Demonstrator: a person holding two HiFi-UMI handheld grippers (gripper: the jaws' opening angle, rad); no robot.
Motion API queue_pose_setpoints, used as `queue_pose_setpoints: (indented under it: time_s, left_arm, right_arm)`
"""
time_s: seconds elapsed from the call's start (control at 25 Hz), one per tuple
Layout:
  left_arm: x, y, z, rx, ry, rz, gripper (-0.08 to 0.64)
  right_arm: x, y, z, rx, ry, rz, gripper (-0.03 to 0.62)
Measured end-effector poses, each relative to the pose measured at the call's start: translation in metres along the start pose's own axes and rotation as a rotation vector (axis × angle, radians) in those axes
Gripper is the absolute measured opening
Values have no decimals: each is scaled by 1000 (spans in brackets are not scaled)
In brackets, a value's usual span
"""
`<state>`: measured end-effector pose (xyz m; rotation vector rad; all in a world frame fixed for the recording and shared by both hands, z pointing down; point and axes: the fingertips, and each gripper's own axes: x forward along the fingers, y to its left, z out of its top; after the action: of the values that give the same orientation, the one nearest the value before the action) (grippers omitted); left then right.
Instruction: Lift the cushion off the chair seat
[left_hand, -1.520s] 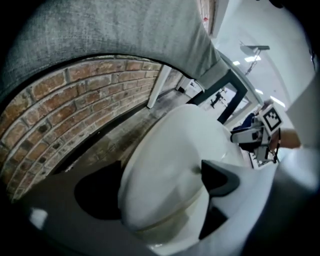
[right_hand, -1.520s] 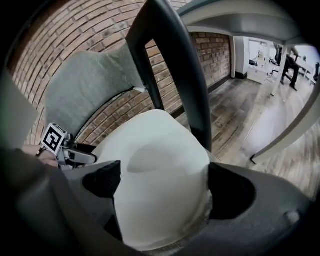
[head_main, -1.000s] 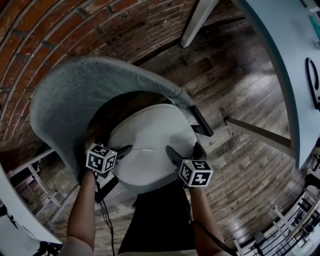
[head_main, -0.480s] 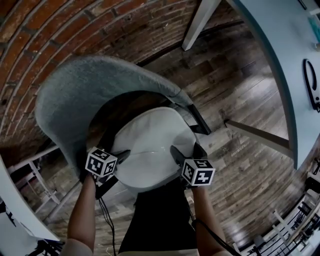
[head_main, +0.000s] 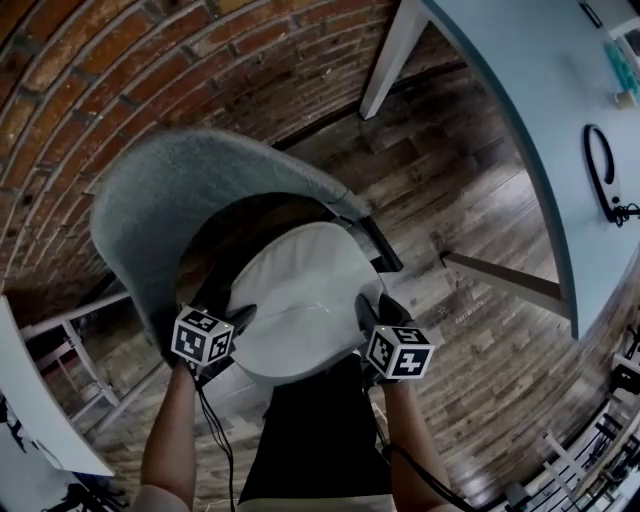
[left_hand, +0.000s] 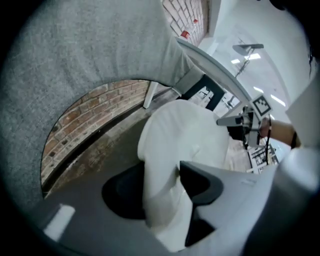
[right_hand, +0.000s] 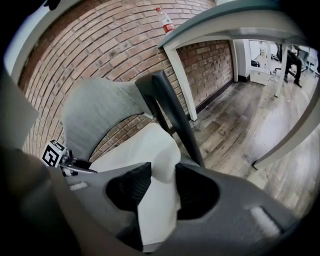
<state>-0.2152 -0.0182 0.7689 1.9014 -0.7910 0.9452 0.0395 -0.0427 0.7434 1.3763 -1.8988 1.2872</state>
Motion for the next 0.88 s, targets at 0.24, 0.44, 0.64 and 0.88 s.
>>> queue_pose_setpoints:
  time_s: [0.24,0.44,0.64,0.88]
  left_arm:
    - [-19,-29,9,-50,-26,6,175]
    - [-47,-58,15,-89,-57,15,150]
    - [-86,-82,20,-133,-105,29,140]
    - [-136,-112,36,-174,-182,33,140]
  right_arm:
    - [-31,18,18,-20,-21,31,88]
    - [-65,36,35,-50,-39,69,72]
    - [-103,60,56,-96,-55,119,64]
    - [-157,92,86,-147,-94,161,60]
